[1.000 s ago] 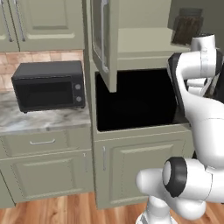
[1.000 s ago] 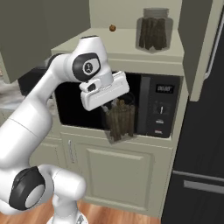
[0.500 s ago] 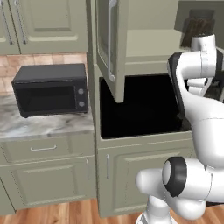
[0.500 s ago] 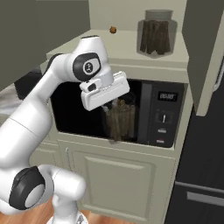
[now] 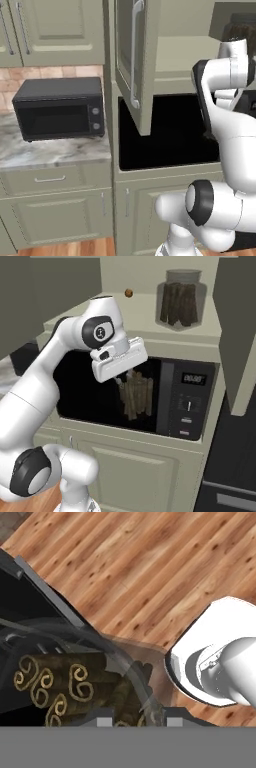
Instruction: Pick the jar and jar from the dining table and place them in the open cabinet. Close the cabinet after placing the objects.
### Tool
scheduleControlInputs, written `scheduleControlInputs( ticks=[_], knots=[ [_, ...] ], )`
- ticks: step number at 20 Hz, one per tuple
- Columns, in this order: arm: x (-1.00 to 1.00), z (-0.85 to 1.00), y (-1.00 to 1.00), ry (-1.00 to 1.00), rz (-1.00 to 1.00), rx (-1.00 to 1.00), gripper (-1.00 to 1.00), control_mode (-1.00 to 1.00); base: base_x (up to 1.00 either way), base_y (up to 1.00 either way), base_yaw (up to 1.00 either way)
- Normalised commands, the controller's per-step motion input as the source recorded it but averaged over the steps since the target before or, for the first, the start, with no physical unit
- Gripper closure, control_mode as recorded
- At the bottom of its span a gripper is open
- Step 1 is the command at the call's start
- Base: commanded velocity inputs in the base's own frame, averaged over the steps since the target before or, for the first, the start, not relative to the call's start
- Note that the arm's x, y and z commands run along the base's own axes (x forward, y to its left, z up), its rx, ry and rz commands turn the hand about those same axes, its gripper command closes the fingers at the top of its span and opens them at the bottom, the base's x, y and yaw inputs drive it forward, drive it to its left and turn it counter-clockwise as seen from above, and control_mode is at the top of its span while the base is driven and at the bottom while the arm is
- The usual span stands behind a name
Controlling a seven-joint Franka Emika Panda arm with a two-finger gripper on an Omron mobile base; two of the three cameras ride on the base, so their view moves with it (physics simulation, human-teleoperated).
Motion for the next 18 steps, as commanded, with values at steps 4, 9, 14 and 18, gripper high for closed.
scheduleControlInputs(
  ticks=[4,9,14,18],
  knots=[
    [0.00,0.00,0.00,0.00,0.00,0.00,1.00,1.00,0.08,-0.01,0.02],
    [0.00,0.00,0.00,0.00,0.00,0.00,1.00,1.00,0.00,0.00,0.00],
    [0.00,0.00,0.00,0.00,0.00,0.00,1.00,1.00,0.00,0.00,0.00],
    [-0.18,0.16,-0.02,-0.11,0.02,0.00,1.00,-1.00,0.00,0.00,0.00]
  ],
)
